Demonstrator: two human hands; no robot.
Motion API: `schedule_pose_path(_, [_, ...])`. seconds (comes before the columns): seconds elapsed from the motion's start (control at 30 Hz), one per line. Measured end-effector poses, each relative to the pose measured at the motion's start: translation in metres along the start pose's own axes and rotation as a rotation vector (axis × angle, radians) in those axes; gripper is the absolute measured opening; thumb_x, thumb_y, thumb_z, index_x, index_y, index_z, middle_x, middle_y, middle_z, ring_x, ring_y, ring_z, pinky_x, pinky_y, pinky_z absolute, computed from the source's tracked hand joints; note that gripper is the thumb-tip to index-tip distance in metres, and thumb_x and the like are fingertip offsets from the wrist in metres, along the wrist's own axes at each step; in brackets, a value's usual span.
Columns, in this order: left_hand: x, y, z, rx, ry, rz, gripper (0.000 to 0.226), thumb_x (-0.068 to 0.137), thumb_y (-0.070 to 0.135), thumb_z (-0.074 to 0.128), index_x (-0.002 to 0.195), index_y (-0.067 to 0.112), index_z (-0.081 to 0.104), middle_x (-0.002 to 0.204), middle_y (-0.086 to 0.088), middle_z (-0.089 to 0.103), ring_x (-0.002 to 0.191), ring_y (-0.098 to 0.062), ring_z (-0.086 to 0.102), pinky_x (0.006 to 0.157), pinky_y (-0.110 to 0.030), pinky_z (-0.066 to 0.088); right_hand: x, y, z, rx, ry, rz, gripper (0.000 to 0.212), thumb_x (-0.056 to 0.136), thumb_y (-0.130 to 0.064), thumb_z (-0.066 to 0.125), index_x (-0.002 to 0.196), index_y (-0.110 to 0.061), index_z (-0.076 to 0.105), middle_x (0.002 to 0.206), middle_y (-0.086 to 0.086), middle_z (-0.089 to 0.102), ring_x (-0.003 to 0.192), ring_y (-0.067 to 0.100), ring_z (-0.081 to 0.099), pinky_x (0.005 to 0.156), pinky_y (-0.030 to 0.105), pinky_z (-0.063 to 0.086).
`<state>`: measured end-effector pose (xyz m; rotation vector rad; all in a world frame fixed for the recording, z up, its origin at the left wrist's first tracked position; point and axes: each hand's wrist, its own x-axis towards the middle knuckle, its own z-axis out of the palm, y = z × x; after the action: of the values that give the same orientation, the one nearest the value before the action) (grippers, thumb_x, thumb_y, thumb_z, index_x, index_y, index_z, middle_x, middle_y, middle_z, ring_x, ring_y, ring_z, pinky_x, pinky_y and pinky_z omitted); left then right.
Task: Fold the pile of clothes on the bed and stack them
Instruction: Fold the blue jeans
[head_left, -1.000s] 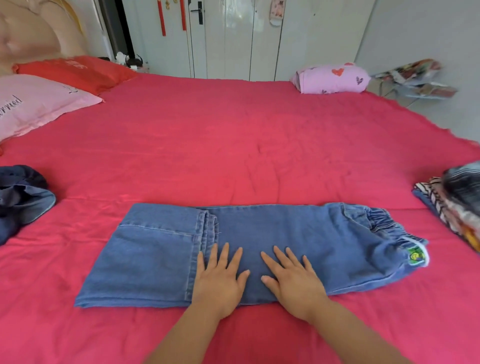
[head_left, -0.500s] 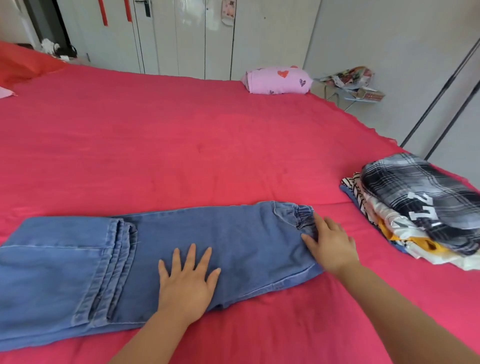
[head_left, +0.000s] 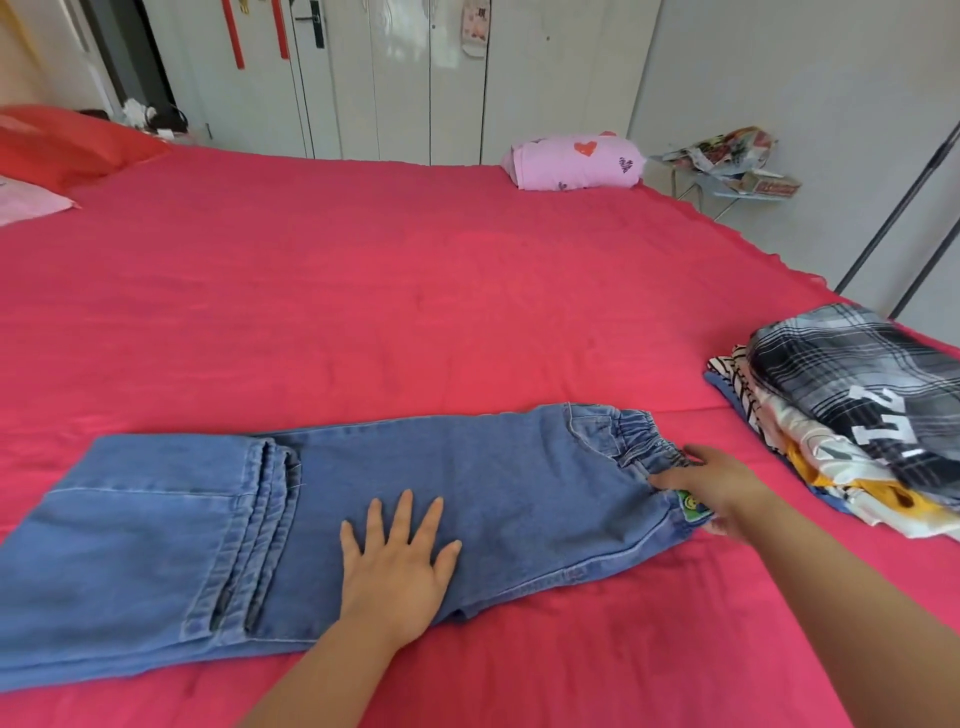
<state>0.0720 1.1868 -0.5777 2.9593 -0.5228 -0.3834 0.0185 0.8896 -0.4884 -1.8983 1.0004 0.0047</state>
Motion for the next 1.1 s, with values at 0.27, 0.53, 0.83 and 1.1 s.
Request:
schedule_pose_path(0.27, [-0.017, -0.025, -0.037, -0.356, 0.197, 0.020, 0.057, 0.098, 0.039, 0.035, 0.149, 0.025, 0.013, 0.157, 0.004, 0.011, 0.146, -0.017, 0.002, 0.118, -0.042, 0.000, -0.101, -0.073, 0.100, -0.562, 0.465, -0.940, 0.061, 0.067, -0.011, 0.068, 0.126, -0.017, 0.054, 0.096, 0.013, 0.054, 0.084, 0.036, 0.053, 0.073, 0.042, 0.049])
schedule_pose_path(0.53, [-0.036, -0.078, -0.054, -0.848, 0.382, -0.096, 0.047, 0.097, 0.018, 0.045, 0.143, 0.013, 0.034, 0.140, -0.007, 0.046, 0.127, -0.019, 0.044, 0.101, -0.025, 0.032, -0.158, -0.027, 0.201, -0.602, -0.292, -1.213, 0.067, 0.081, -0.021, 0.056, 0.143, -0.020, 0.031, 0.133, 0.000, 0.046, 0.123, 0.017, 0.040, 0.106, 0.026, 0.032])
schedule_pose_path(0.83, [-0.015, -0.050, -0.060, -1.423, -0.152, -0.415, 0.092, 0.056, 0.064, 0.073, 0.129, 0.015, 0.048, 0.123, -0.005, 0.059, 0.105, -0.026, 0.059, 0.088, -0.044, 0.053, -0.106, -0.021, 0.145, -0.630, 0.029, -0.903, 0.053, 0.091, -0.041, 0.046, 0.139, -0.017, 0.043, 0.142, 0.006, 0.043, 0.132, 0.023, 0.040, 0.110, 0.031, 0.030])
schedule_pose_path(1.1, [0.004, -0.068, -0.091, -1.250, 0.173, -0.247, 0.016, 0.087, 0.012, 0.060, 0.082, 0.020, 0.047, 0.076, 0.006, 0.046, 0.068, -0.010, 0.044, 0.074, -0.032, 0.037, -0.111, -0.016, 0.166, -0.699, -0.027, -0.999, 0.068, 0.081, -0.058, 0.024, 0.134, -0.024, 0.049, 0.129, -0.001, 0.056, 0.121, 0.018, 0.052, 0.101, 0.033, 0.041])
